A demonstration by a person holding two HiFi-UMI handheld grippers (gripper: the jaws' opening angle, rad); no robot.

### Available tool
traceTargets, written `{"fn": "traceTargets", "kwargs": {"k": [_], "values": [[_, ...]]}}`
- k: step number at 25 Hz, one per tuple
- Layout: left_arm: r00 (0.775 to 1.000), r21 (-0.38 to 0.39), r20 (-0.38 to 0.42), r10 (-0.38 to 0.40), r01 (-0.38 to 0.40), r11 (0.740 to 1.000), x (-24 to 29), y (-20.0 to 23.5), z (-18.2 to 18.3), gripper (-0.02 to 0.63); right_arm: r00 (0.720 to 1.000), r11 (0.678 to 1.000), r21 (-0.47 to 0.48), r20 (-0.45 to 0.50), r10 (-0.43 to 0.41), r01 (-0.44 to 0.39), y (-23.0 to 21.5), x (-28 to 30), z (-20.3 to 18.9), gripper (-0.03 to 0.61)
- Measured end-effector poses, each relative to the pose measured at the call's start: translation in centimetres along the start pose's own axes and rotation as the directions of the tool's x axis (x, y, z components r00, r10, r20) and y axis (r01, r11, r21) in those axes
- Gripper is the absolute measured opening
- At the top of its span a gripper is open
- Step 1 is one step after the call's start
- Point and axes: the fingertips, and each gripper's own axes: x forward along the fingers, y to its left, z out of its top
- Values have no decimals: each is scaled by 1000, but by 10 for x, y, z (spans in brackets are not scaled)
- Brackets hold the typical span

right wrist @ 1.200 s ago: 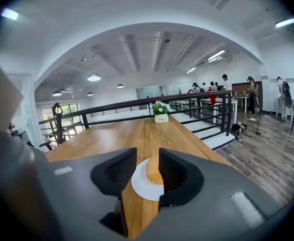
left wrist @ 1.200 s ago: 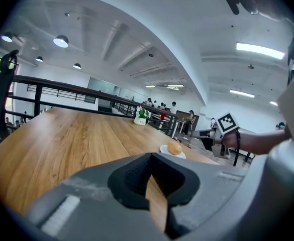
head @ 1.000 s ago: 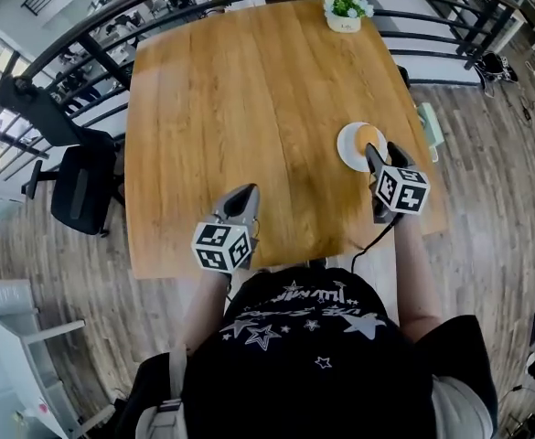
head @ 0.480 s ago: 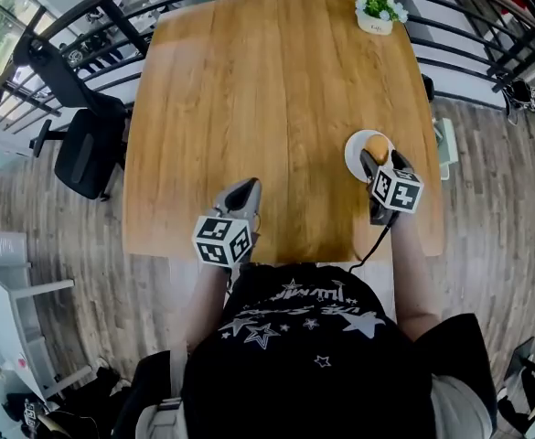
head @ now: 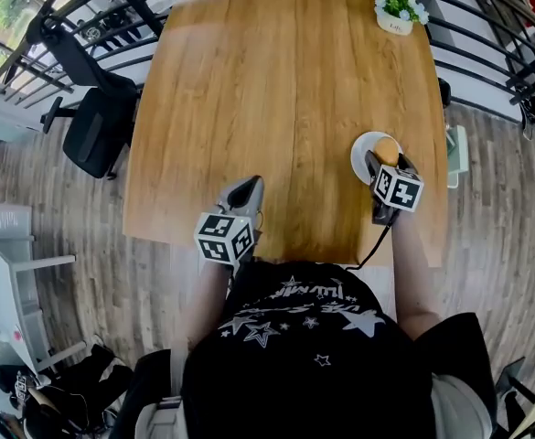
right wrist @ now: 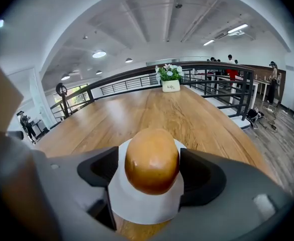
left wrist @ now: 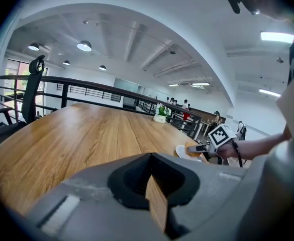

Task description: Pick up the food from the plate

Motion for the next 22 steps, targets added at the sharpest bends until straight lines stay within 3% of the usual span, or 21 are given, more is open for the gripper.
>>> {"fn": "traceTargets", "kwargs": {"k": [10,13,22], "values": [[1000,-7,-6,24,-24,1000,-6,2,-3,2,998,1000,-16,-51,-23,22,-11,7,-12,371],[1000,0,-10,16,-16,1000,-3,-1,-5,2,996,999,-29,-79,-30,28,-16,6,-20,343],[1000,28,1,-10,10,1000,-7,6,7,2,998,999,-35,-62,-12,9,-1,1,-16,339]]}}
